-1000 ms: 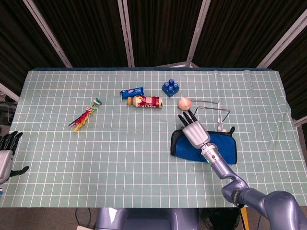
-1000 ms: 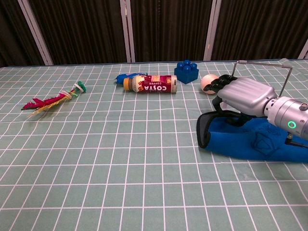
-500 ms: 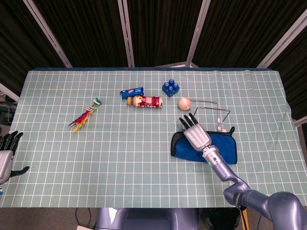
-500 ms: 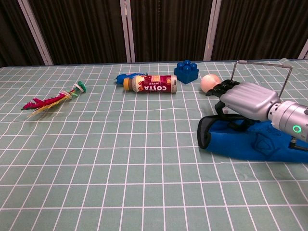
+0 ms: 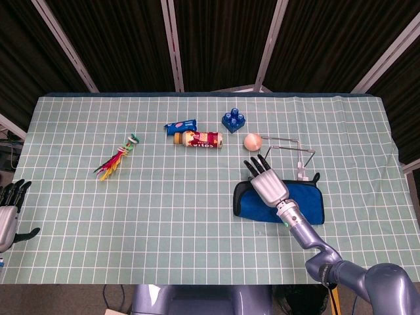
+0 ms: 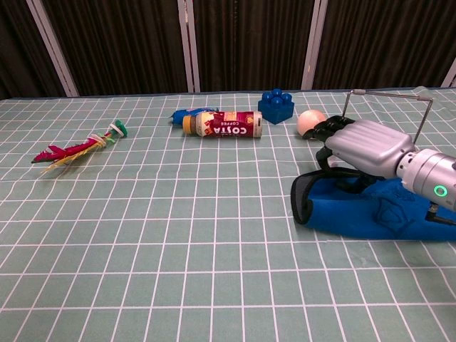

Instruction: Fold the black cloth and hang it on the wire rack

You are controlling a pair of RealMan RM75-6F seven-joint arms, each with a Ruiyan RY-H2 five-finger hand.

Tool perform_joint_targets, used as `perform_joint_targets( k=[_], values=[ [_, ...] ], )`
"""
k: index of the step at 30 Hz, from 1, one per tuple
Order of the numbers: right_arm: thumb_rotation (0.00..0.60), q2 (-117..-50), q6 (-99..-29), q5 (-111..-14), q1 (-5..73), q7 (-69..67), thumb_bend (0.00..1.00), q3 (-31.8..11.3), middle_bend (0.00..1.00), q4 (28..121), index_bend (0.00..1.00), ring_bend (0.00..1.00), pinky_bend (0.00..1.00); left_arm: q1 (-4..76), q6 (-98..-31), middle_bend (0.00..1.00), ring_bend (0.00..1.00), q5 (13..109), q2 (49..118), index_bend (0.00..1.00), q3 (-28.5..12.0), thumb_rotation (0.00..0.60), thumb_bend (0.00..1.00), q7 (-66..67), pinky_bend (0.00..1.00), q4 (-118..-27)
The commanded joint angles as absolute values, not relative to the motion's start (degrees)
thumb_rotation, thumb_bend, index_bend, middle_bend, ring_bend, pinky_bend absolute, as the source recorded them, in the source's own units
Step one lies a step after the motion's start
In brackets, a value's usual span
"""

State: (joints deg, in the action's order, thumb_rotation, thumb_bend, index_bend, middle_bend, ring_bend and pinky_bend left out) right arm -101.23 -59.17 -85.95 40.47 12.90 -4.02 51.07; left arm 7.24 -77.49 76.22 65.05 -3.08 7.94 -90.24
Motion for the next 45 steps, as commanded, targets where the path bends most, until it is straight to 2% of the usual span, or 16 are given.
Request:
perform_joint_targets(
  k=[1, 4, 18, 35, 36, 38, 40, 42, 45],
  values=[
    [0.6, -101.3, -59.3, -86.2, 40.4, 11.9, 0.44, -3.8, 0.06, 50.8, 0.56, 0.0, 0.0, 7.3, -77.5, 0.0, 0.0, 76.2, 65.1, 0.0, -3.1, 0.6, 0.0, 8.0, 0.0, -90.2],
    [0.6, -101.3, -59.4, -86.3, 40.4, 11.3, 0.45, -3.8, 0.06, 50.6, 0.52, 0.0, 0.0, 7.3, -77.5, 0.0, 0.0, 76.2, 65.1, 0.0, -3.1, 0.6, 0.0, 8.0, 0.0, -90.2],
    [0.6, -102.6, -60.3, -86.8, 40.4, 10.1, 0.44, -3.9, 0.06, 49.1, 0.52, 0.0, 0.0, 7.2, -77.5, 0.0, 0.0, 76.2, 65.0, 0.0, -3.1, 0.6, 0.0, 7.8, 0.0, -90.3],
    [0.6, -105.5, -57.9, -83.5, 42.3, 15.9, 0.42, -6.9, 0.06, 47.0, 0.54, 0.0, 0.0, 7.2, -77.5, 0.0, 0.0, 76.0, 64.7, 0.0, -3.3, 0.6, 0.0, 7.0, 0.0, -90.2],
    [0.6, -105.5, -57.8, -83.5, 42.3, 16.0, 0.39, -6.9, 0.06, 47.0, 0.52, 0.0, 0.0, 7.2, -77.5, 0.0, 0.0, 76.0, 64.7, 0.0, -3.3, 0.6, 0.0, 6.9, 0.0, -90.2],
    [0.6, -105.5, -57.4, -82.9, 42.0, 16.8, 0.3, -7.0, 0.06, 47.5, 0.42, 0.0, 0.0, 7.2, -77.4, 0.0, 0.0, 76.0, 64.7, 0.0, -3.3, 0.6, 0.0, 6.9, 0.0, -90.2],
    [0.6, -105.3, -57.8, -82.7, 41.9, 17.2, 0.18, -7.1, 0.06, 48.4, 0.24, 0.0, 0.0, 7.2, -77.4, 0.0, 0.0, 76.0, 64.7, 0.0, -3.2, 0.6, 0.0, 6.9, 0.0, -90.2],
    [0.6, -104.9, -59.3, -83.4, 41.7, 17.2, 0.15, -7.1, 0.06, 49.4, 0.16, 0.0, 0.0, 7.2, -77.4, 0.0, 0.0, 76.1, 64.6, 0.0, -3.2, 0.6, 0.0, 6.9, 0.0, -90.2],
    [0.6, -103.7, -61.5, -84.8, 41.4, 16.2, 0.15, -6.7, 0.05, 51.6, 0.13, 0.0, 0.0, 7.2, -77.5, 0.0, 0.0, 76.2, 64.6, 0.0, -3.2, 0.6, 0.0, 6.9, 0.0, -90.4]
  ],
)
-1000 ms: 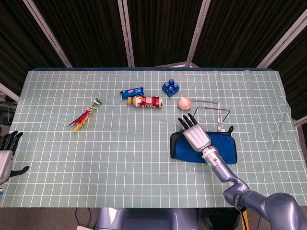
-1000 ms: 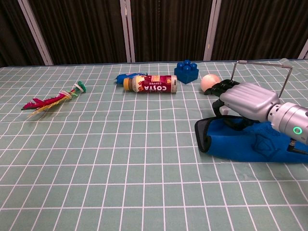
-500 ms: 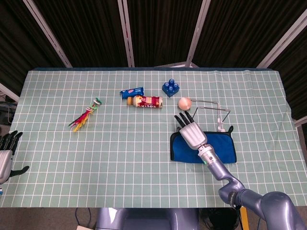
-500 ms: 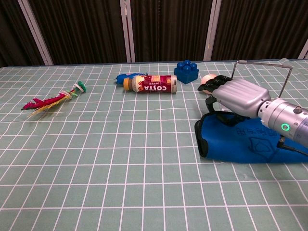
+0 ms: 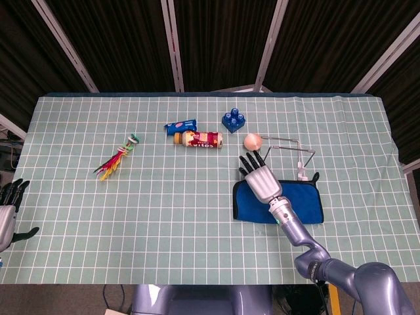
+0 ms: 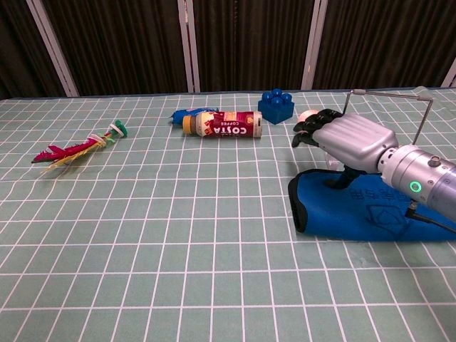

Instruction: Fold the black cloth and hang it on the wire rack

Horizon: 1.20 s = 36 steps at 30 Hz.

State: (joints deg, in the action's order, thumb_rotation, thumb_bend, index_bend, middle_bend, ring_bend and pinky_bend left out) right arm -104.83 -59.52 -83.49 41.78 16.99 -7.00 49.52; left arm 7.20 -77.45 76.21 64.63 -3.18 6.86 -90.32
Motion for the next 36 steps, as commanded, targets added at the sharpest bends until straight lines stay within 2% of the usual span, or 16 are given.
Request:
perform_joint_targets(
  k=[1, 8, 13, 24, 36],
  values=[
    [0.6, -102.8, -62.4, -85.6, 41.3, 15.8, 0.15, -6.4, 0.05, 53.0, 0.13, 0.0, 0.0, 7.2, -77.5, 0.0, 0.0, 76.3, 64.6, 0.0, -3.1, 0.6, 0.0, 6.9, 0.0, -90.4],
    [0.6, -94.5, -63.4, -90.3, 41.1, 15.6, 0.15, -3.0, 0.05, 65.6, 0.13, 0.0, 0.0, 6.9, -78.4, 0.0, 0.0, 77.6, 64.3, 0.0, -2.8, 0.6, 0.0, 6.6, 0.0, -91.1],
    [0.6, -90.3, -61.5, -93.8, 42.2, 17.7, 0.14, -0.3, 0.05, 69.9, 0.2, 0.0, 0.0, 6.6, -79.1, 0.0, 0.0, 78.9, 63.9, 0.0, -2.3, 0.6, 0.0, 6.1, 0.0, -91.5],
    [0.6, -89.7, -57.8, -98.5, 45.1, 21.1, 0.14, 2.4, 0.05, 67.8, 0.3, 0.0, 0.0, 6.3, -79.8, 0.0, 0.0, 79.9, 63.5, 0.0, -2.0, 0.6, 0.0, 5.6, 0.0, -92.1],
    [0.6, -92.6, -55.5, -98.9, 46.2, 22.2, 0.15, 2.7, 0.05, 64.3, 0.31, 0.0, 0.0, 6.7, -78.5, 0.0, 0.0, 78.7, 63.8, 0.0, -2.3, 0.6, 0.0, 5.4, 0.0, -91.2]
  ],
)
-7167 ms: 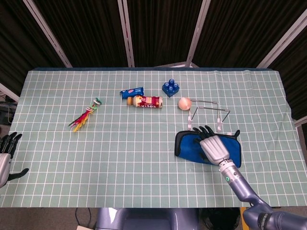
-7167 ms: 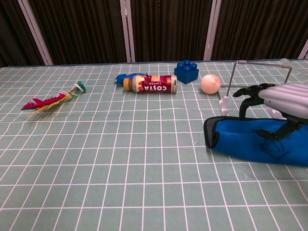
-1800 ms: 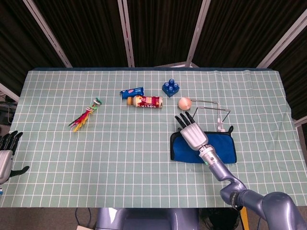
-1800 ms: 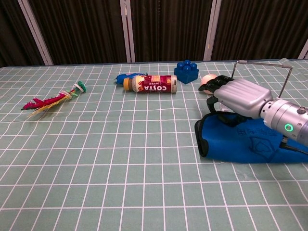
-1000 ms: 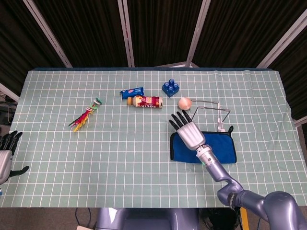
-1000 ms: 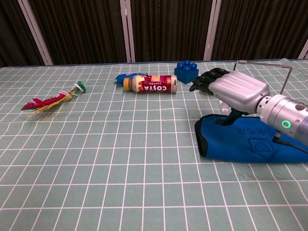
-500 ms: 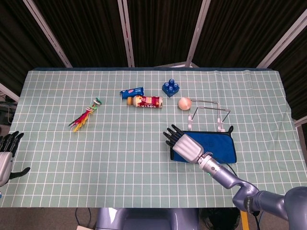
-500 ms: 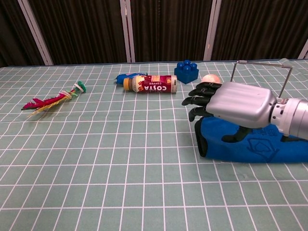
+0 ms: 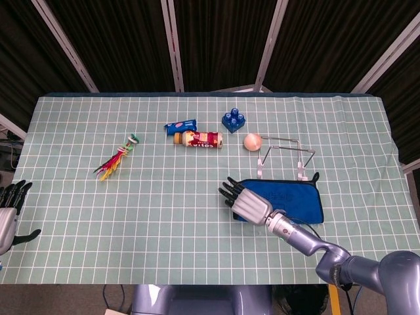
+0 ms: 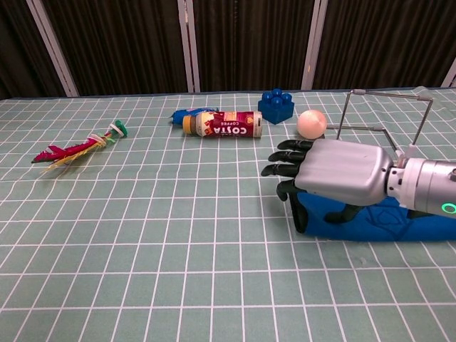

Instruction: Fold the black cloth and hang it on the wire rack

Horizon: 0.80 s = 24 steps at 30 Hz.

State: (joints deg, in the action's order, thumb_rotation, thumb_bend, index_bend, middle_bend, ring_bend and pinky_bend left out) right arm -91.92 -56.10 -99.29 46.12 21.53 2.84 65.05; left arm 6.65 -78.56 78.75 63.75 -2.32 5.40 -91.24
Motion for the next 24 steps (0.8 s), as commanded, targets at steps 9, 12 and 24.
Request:
perform_joint_targets(
  k=[9, 12, 24],
  values=[
    [0.6, -94.1, -53.8, -97.7, 46.4, 22.6, 0.15, 2.5, 0.05, 62.4, 0.33, 0.0, 0.0, 6.8, -78.2, 0.0, 0.0, 78.3, 63.9, 0.0, -2.5, 0.6, 0.0, 5.5, 0.0, -91.0],
    [0.6, -94.3, -53.8, -97.8, 46.4, 22.4, 0.16, 2.6, 0.05, 62.0, 0.33, 0.0, 0.0, 6.8, -78.0, 0.0, 0.0, 78.1, 64.0, 0.0, -2.5, 0.6, 0.0, 5.5, 0.0, -90.9],
    [0.6, -94.9, -54.3, -98.0, 46.3, 21.3, 0.18, 3.1, 0.05, 60.1, 0.37, 0.0, 0.0, 6.9, -77.8, 0.0, 0.0, 78.0, 64.0, 0.0, -2.5, 0.6, 0.0, 5.5, 0.0, -90.9]
  ],
)
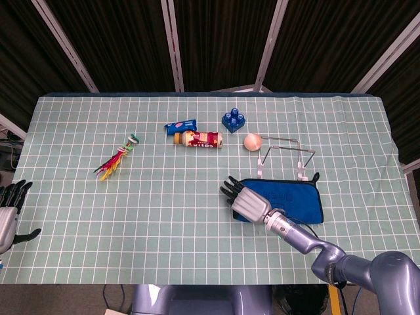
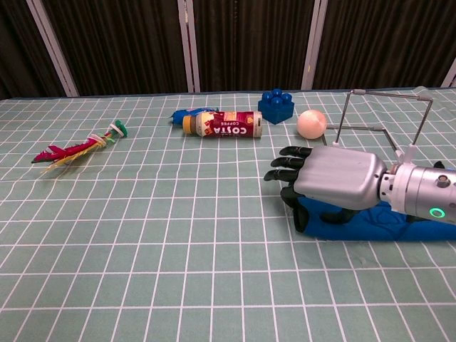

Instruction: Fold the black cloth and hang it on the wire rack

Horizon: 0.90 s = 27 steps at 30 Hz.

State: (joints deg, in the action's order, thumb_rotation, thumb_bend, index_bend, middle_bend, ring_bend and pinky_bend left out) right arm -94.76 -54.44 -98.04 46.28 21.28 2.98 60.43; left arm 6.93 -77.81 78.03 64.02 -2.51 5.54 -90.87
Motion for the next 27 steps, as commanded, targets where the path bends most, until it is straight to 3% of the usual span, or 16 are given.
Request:
perform_joint_targets(
  k=[1, 8, 16, 27],
  values=[
    [0.6, -94.9, -54.2, -98.0, 46.2, 21.3, 0.18, 3.2, 0.05, 59.9, 0.38, 0.0, 0.0, 6.9, -77.8, 0.0, 0.0, 78.0, 64.0, 0.0, -2.5, 0.6, 0.0, 5.5, 0.0, -90.9],
    [0.6, -95.1, -54.4, -98.2, 46.1, 21.2, 0.18, 3.6, 0.05, 59.0, 0.39, 0.0, 0.0, 7.0, -77.7, 0.0, 0.0, 78.0, 64.1, 0.0, -2.5, 0.6, 0.0, 5.6, 0.0, -90.9],
    [0.6, -95.5, -55.9, -98.9, 45.8, 19.4, 0.2, 3.9, 0.05, 58.3, 0.49, 0.0, 0.0, 7.0, -77.8, 0.0, 0.0, 78.0, 64.1, 0.0, -2.5, 0.6, 0.0, 5.6, 0.0, -90.9],
    [0.6, -95.7, -58.9, -100.5, 45.2, 15.6, 0.2, 4.8, 0.06, 55.8, 0.5, 0.0, 0.01, 6.9, -77.9, 0.0, 0.0, 78.1, 64.1, 0.0, -2.5, 0.6, 0.0, 5.7, 0.0, -91.0]
  ],
)
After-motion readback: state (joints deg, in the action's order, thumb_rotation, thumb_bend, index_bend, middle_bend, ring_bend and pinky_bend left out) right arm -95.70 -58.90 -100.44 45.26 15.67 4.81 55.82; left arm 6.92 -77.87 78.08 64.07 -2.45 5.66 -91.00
